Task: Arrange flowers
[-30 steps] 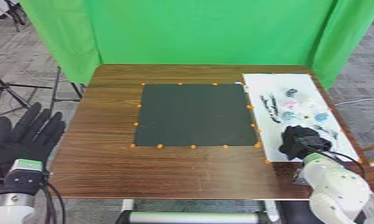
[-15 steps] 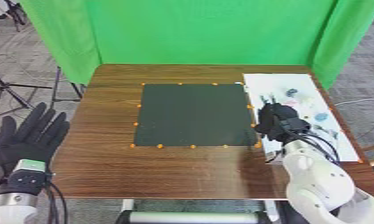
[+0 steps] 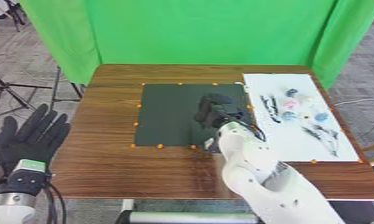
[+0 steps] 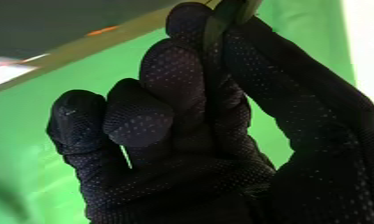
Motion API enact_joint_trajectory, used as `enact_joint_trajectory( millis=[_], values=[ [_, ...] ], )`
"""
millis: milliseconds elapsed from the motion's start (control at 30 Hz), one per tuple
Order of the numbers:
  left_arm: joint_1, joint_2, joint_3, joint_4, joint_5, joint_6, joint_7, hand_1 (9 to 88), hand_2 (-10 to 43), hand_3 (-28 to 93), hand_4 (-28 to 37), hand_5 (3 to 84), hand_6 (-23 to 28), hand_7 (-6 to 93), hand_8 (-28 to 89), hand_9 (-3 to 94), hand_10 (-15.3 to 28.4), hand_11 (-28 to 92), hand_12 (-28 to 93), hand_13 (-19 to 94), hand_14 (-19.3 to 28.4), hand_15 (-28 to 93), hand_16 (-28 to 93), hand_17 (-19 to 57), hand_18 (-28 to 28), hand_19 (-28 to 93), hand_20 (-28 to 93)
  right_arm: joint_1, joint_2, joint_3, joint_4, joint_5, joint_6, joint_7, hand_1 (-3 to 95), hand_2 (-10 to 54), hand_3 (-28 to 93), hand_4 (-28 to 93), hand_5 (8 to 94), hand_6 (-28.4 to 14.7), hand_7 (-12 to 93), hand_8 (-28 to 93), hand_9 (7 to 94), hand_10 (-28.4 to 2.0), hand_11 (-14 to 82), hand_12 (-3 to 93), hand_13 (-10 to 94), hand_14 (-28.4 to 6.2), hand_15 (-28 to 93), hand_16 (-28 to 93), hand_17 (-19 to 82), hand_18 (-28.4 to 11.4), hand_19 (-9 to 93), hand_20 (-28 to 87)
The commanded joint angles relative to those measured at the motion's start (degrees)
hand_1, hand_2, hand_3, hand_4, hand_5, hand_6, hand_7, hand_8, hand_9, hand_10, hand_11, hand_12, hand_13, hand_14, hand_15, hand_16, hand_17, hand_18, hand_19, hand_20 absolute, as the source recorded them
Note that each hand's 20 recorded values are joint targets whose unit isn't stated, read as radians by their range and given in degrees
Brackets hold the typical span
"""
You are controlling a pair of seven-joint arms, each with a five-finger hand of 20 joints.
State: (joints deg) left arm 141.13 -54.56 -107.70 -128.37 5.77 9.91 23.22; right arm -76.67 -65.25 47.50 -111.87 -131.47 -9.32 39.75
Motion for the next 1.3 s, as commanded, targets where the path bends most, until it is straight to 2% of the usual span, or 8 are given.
enact_joint_trajectory(
  millis=[33,167,300,367,667,800,933,1300],
  values=[
    [-1.27,0.43,1.63,0.96,1.47,-1.68,-2.05,28.5,3.7,71,-27.7,36.9,6.8,15.0,-9,31.5,14.3,16,11,23,13.5,30,-8,-0.6,8.0,25,6,6.62,-7.73,-5.56,9.61,3.84,-5.91,-0.74,42.7,-7.1,80,-4,73.0,-4.2,49,25,78.2,-13.4,48.8,53.8,71,-16.0,75,47,44,-26.9,93,49],
    [-2.24,0.79,1.9,1.53,4.02,-2.98,-4.01,28.5,3.7,71,-27.8,36.8,6.7,14.7,-9,31.2,14.4,16,11,22,13.6,29,-8,-0.6,8.0,25,6,7.46,-11.21,-5.2,13.35,5.22,-6.04,0.19,42.9,-6.7,79,-5,72.9,-4.2,49,25,78.0,-13.4,49.0,53.5,70,-15.9,75,47,44,-26.8,93,49],
    [-2.95,1.42,2.83,1.78,3.47,-2.85,-3.05,28.5,3.7,71,-27.9,36.6,6.8,14.4,-9,30.9,14.4,15,11,22,13.6,29,-8,-0.6,7.9,25,6,8.65,-13.04,-6.14,16.22,4.58,-7.54,-0.23,43.0,-6.6,79,-5,72.8,-4.2,49,25,77.9,-13.4,49.2,53.5,70,-15.8,75,47,44,-26.8,93,49],
    [-2.97,1.29,2.92,2.11,3.88,-3.76,-3.5,28.5,3.7,71,-28.0,36.5,6.7,14.3,-9,30.9,14.4,15,11,22,13.6,29,-8,-0.6,7.9,24,6,8.81,-13.97,-6.39,17.06,4.53,-8.19,-0.21,43.1,-6.7,79,-5,72.8,-4.1,49,25,77.8,-13.4,49.2,53.5,70,-15.8,75,47,44,-26.8,93,49],
    [-5.21,2.38,4.82,2.8,3.9,-3.98,-4.82,28.5,3.9,71,-28.0,36.2,6.6,13.9,-8,30.5,14.2,15,12,22,13.4,27,-8,-0.8,8.0,24,7,9.38,-16.22,-8.3,19.87,5.1,-8.98,1.23,43.8,-6.4,78,-7,72.4,-3.5,49,23,77.4,-13.5,49.7,52.9,70,-15.6,75,47,44,-26.5,93,49],
    [-5.88,2.47,5.34,3.03,3.72,-3.7,-5.12,28.5,3.9,71,-28.0,36.1,6.6,14.0,-8,30.4,14.2,15,12,22,13.3,27,-8,-0.8,7.9,24,7,9.21,-16.48,-9.13,20.22,3.8,-5.77,1.8,44.3,-6.3,77,-9,72.2,-3.2,49,23,77.3,-13.5,50.0,52.5,70,-15.5,75,47,44,-26.4,93,49],
    [-5.97,2.73,5.65,3.06,2.79,-3.1,-4.47,28.5,3.9,71,-28.0,36.2,6.6,14.0,-8,30.4,14.4,15,12,22,13.4,28,-8,-0.8,8.0,24,7,9.41,-16.36,-9.63,20.63,4.2,-4.11,1.93,44.6,-6.1,77,-10,71.8,-2.8,49,23,77.2,-13.6,50.2,51.9,70,-15.4,75,47,44,-26.2,93,48],
    [-5.58,2.18,5.03,2.95,2.64,-3.06,-4.57,28.6,4.0,71,-28.0,36.2,6.7,14.2,-8,30.4,14.4,15,12,21,13.4,28,-8,-0.9,7.9,24,7,8.12,-16.2,-8.68,20.98,4.94,-3.65,1.69,44.8,-6.1,75,-14,71.4,-2.6,48,20,76.8,-14.1,51.6,48.3,71,-15.1,75,46,44,-26.1,93,48]
  ],
)
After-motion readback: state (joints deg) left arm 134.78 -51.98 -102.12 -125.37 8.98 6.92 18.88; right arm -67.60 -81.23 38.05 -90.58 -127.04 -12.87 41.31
